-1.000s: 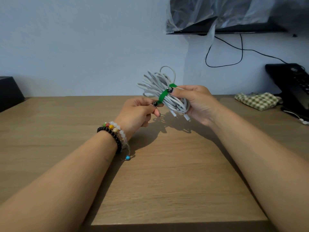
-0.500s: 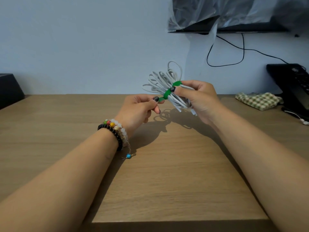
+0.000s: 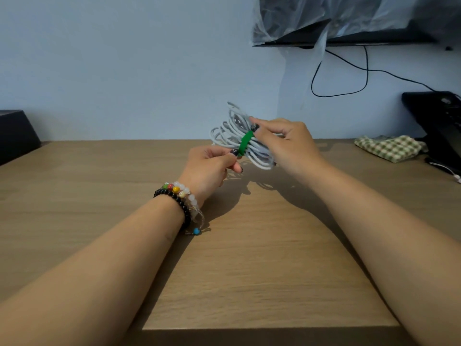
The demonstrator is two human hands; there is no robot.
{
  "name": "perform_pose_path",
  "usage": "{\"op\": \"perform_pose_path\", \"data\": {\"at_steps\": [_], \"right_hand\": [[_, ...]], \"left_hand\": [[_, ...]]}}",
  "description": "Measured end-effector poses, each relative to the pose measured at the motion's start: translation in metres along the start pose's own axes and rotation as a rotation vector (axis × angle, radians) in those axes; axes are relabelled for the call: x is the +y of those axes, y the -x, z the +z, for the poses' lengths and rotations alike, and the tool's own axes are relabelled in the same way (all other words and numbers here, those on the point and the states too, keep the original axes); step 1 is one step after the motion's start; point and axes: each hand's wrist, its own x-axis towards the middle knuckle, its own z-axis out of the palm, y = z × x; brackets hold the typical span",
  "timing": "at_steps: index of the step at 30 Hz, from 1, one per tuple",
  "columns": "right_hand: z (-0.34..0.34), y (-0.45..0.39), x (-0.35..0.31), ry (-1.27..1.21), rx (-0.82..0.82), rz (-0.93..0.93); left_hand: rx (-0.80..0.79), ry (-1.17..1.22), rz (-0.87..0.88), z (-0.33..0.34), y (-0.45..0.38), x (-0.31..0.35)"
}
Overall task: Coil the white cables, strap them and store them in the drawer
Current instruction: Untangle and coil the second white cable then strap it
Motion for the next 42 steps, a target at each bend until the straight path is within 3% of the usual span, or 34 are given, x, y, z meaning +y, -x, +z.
{"op": "perform_pose_path", "data": {"at_steps": [4,10,15,19,22,26,30,36,42], "right_hand": [[-0.001,0.002,-0.001,-0.101,0.001,0.055],[0.006,0.001,0.001,-0.201,0.189,0.17],[0.009,0.002,0.003,-0.328,-0.026,0.275],[0.007,0.002,0.002,-0.355,-0.002,0.13],[0.004,0.001,0.004,-0.235,0.092,0.025],[0.002,-0.002,0.008,-0.168,0.208,0.049],[0.005,0.0,0.006,-0.027,0.253,-0.048],[0.006,0.001,0.009,0.041,0.164,-0.134],[0.005,0.003,0.006,-0.17,0.047,-0.087]], "left_hand": [[0.021,0.019,-0.001,-0.002,-0.001,0.002],[0.055,0.037,0.029,-0.002,-0.003,0.004],[0.054,0.072,0.035,-0.004,-0.004,0.004],[0.029,0.139,0.026,-0.003,-0.002,0.006],[-0.011,0.14,0.007,0.001,0.0,0.01],[-0.035,0.128,-0.006,0.002,0.0,0.012],[-0.056,0.187,-0.003,0.002,0.001,0.013],[-0.058,0.242,-0.024,0.002,0.001,0.011],[0.018,0.29,-0.034,-0.004,-0.001,0.009]]}}
